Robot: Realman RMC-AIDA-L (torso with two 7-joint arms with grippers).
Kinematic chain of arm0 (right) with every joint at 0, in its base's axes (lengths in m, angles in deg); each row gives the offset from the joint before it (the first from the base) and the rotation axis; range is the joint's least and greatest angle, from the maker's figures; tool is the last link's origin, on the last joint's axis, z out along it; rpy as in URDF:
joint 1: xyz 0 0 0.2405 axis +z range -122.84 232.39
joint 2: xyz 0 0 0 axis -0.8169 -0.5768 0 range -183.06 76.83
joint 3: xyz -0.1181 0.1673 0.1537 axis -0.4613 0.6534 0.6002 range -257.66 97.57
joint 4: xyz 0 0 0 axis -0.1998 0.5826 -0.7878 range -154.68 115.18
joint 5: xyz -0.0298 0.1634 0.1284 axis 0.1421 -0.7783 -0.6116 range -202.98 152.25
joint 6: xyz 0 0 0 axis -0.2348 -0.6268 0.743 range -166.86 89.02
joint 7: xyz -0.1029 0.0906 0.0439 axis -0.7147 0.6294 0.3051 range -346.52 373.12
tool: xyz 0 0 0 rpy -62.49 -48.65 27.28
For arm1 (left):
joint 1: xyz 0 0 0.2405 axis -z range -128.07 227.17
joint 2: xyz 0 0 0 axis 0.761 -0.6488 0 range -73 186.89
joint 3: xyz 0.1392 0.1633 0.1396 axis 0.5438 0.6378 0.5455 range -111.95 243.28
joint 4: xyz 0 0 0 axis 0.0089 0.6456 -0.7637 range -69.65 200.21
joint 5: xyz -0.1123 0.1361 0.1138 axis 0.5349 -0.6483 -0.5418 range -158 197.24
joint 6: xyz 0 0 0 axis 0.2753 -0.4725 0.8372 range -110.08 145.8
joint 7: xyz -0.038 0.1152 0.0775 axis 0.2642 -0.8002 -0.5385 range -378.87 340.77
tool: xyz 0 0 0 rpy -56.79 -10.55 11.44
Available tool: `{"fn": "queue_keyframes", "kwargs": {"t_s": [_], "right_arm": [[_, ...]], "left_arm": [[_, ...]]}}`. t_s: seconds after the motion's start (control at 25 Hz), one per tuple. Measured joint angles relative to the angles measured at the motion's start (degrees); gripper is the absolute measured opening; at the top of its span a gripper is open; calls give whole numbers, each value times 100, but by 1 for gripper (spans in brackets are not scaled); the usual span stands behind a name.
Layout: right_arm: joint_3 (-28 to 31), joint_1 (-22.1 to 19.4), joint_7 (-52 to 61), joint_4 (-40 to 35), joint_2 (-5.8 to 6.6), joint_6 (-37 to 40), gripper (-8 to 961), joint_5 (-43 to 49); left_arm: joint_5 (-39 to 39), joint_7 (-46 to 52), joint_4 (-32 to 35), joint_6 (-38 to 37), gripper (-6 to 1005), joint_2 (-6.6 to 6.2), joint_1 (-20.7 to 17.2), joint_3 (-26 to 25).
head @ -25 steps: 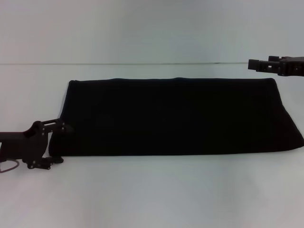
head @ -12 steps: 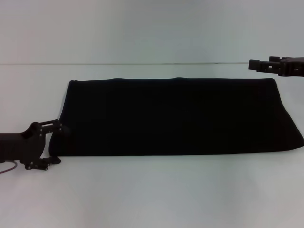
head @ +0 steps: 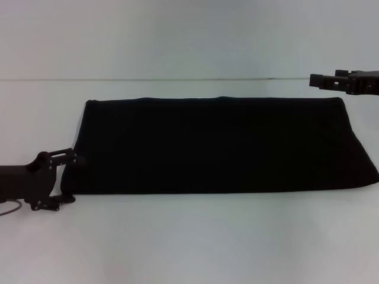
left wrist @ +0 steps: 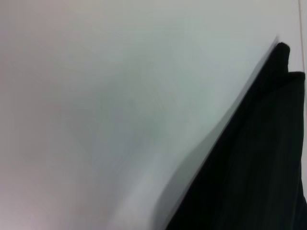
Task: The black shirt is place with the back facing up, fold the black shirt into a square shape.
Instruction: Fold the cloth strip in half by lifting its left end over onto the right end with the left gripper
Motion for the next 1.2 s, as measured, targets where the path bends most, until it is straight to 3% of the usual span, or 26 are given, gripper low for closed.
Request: {"fn": "queue_keyframes", "kwargs": {"t_s": [0.52, 1.2], "right_arm": [[23, -16, 31, -34, 0, 17, 916, 0], [44, -35, 13, -51, -9, 5, 915, 0]], "left_arm": [[112, -315, 26, 231, 901, -42, 109, -1], [78, -1162, 38, -70, 860, -78, 215, 52]]}}
